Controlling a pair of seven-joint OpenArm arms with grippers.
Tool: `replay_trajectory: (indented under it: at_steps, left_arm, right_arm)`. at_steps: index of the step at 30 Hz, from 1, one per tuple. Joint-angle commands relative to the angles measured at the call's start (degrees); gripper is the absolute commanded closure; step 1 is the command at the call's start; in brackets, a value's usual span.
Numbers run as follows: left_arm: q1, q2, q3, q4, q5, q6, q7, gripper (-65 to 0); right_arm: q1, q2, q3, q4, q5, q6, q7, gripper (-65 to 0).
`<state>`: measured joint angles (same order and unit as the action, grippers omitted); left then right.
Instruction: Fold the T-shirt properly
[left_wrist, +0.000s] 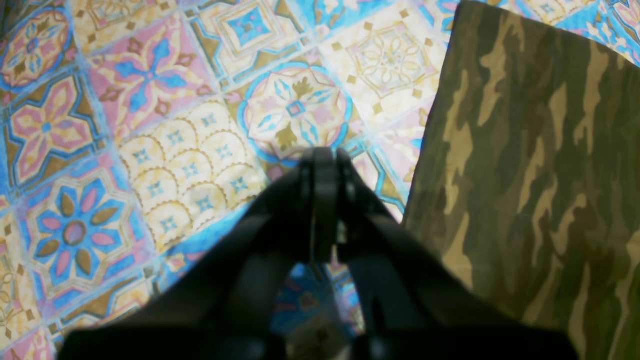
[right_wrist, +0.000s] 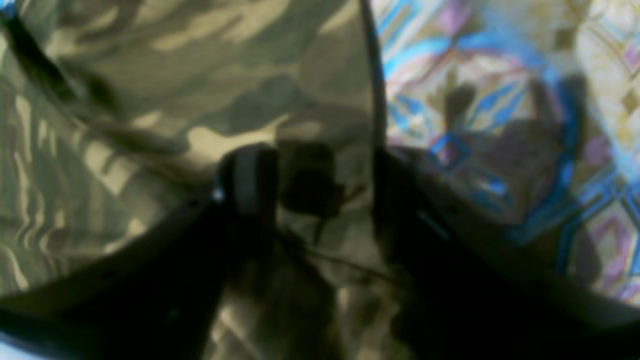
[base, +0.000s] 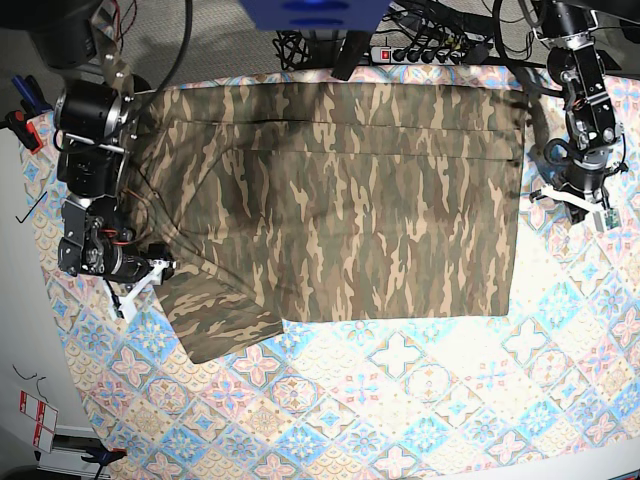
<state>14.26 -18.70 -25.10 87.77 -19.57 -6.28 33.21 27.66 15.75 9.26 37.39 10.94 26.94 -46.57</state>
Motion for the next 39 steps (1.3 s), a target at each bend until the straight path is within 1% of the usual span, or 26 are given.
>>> replay_trajectory:
  at_steps: [1, 6, 11, 12, 14, 16, 17, 23, 25, 27, 30, 33, 34, 36, 37, 39]
  left_arm:
    - [-0.42, -0.95, -0.35, 0.89, -0.08, -0.09, -1.08, 0.0]
    - [-0.5, -0.95, -0.35, 0.89, -0.08, -0.09, -1.08, 0.0]
    - [-0.5, -0.86, -0.35, 0.89, -0.08, -0.09, -1.17, 0.0]
    - [-0.5, -0.86, -0.35, 0.89, -0.08, -0.09, -1.17, 0.0]
    - [-0.5, -0.86, -0.35, 0.89, -0.08, -0.09, -1.17, 0.0]
    - [-0.5, -0.77, -0.26, 0.89, -0.08, -0.09, -1.17, 0.0]
    - [-0.59, -0.77, -0.26, 0.89, -0.08, -0.09, -1.08, 0.0]
    - [-2.17, -0.77, -0.26, 0.63, -0.08, -0.09, -0.99, 0.0]
    - [-3.32, -0.77, -0.26, -1.39, -0.43, -0.09, -0.99, 0.0]
    - [-5.95, -0.77, -0.26, -4.65, -0.43, -0.09, -0.82, 0.0]
    - [-11.76, -0.86, -0.17, -11.06, -0.43, -0.09, 3.23, 0.0]
    - [-16.59, -0.86, -0.17, -15.11, -0.52, -0.09, 4.81, 0.0]
    - [-17.65, -0.69, -0.17, -15.99, -0.52, -0.09, 5.07, -3.1]
    - [-19.23, -0.42, -0.08, -16.43, -0.6, -0.09, 5.16, -14.1]
    - [-19.84, 0.46, -0.08, -16.43, -0.6, -0.09, 5.16, -21.3]
    - [-20.02, 1.16, -0.08, -16.43, -0.6, -0.09, 5.16, -31.1]
  right_arm:
    - [1.48, 0.91, 0.11, 0.64, 0.53, 0.27, 0.02, -24.7]
    - [2.54, 0.91, 0.11, 0.55, 0.53, 0.18, 0.28, -17.8]
    - [2.71, 1.18, -0.07, 0.64, 0.53, 0.18, 0.28, -16.3]
    - [2.98, 1.26, -0.07, 0.64, 0.53, 0.18, 0.37, -15.1]
    - [3.42, 1.26, -0.16, 0.64, 0.53, 0.18, 0.37, -10.4]
    - [3.42, 1.26, -0.16, 0.55, 0.53, 0.18, 0.37, -1.4]
    - [3.42, 1.18, -0.16, 0.55, 0.53, 0.18, 0.37, 0.0]
    - [3.42, 1.09, -0.16, 0.55, 0.53, 0.09, 0.37, -0.4]
    - [3.42, 1.09, -0.16, 0.55, 0.53, 0.09, 0.37, -0.4]
    - [3.42, 1.0, -0.16, 0.55, 0.53, 0.09, 0.37, -0.4]
    - [3.33, 1.0, -0.16, 0.55, 0.53, 0.09, 0.37, -0.4]
    - [3.33, 0.91, -0.16, 0.81, 0.53, 0.09, 0.37, -0.3]
    - [3.24, 0.91, -0.16, 0.81, 0.53, 0.09, 0.37, -0.3]
    - [3.24, 0.91, -0.25, 0.81, 0.53, 0.09, 0.37, -0.3]
    - [3.24, 0.91, -0.25, 0.81, 0.53, 0.09, 0.37, -0.3]
    - [3.24, 0.91, -0.25, 0.81, 0.53, 0.09, 0.37, -0.3]
